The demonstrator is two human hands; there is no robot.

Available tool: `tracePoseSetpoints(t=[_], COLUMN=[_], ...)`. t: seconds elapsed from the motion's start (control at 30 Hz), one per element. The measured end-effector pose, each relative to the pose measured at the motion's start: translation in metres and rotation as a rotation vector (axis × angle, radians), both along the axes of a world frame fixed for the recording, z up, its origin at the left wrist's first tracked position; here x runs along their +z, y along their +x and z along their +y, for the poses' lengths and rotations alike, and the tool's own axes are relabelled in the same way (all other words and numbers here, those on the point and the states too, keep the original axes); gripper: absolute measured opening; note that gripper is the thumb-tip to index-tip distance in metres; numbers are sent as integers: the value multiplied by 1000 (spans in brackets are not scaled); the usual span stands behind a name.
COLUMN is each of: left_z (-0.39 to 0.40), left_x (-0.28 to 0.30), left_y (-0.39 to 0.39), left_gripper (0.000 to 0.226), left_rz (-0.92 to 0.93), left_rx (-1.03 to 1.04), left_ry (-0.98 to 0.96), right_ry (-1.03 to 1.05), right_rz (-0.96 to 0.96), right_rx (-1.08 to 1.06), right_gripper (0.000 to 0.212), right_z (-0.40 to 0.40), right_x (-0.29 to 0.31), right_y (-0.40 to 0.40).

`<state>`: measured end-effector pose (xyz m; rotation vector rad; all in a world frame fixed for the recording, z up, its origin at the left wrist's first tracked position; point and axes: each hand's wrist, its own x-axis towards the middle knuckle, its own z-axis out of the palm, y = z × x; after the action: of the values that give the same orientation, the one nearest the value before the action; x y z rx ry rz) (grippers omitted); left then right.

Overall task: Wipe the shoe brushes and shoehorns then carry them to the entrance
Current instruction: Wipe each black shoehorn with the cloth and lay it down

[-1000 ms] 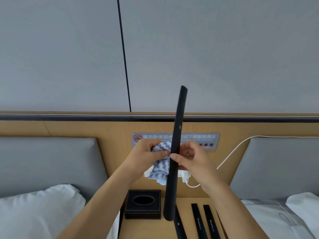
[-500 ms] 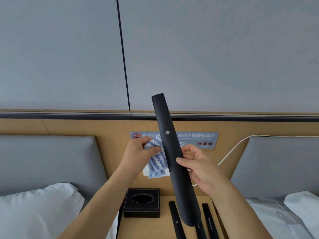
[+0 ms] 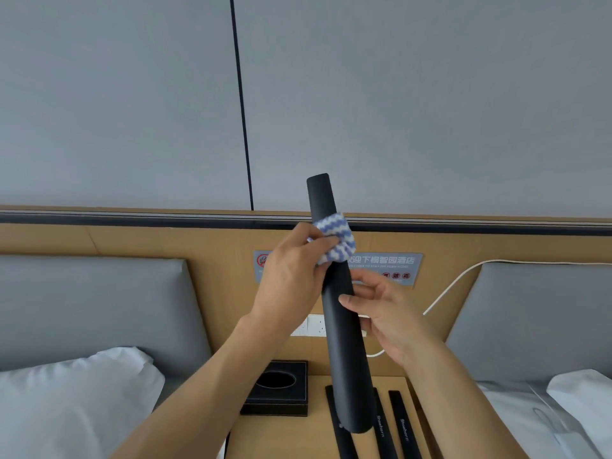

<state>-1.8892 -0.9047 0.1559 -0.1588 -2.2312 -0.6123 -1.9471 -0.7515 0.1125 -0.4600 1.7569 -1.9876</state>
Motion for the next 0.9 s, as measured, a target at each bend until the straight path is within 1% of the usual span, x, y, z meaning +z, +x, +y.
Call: tracePoseSetpoints(t=[0.13,0.27,0.37,0.53,0.67,0.8,0.9], left_z=[7,7,-3,-34,-53,-58,-51], left_x=[-9,-7,10,49,73,87,85], left_y=[4,6,-1,-23,-38,-47,-46], left_gripper=[19,20,27,27,28,28,29], left_rz=[-18,-34,-14,34,78,94,90], left_rx=[-45,-69,-45,79,129,151,133], left_ry=[-50,-11,19,21,6,-10,7], right_ry=[-50,-58,-26,-1,-5,-10,-21], right_rz=[0,9,53,111,141,176,190], right_rx=[-16,7,59,149,191,201,190], right_gripper=[35,36,37,38,38,36,37], right_z=[3,5,7,4,1,0,-2], right_x=[0,0,4,5,6,13,14], right_y=[-2,-3,-5,0,0,-4,-8])
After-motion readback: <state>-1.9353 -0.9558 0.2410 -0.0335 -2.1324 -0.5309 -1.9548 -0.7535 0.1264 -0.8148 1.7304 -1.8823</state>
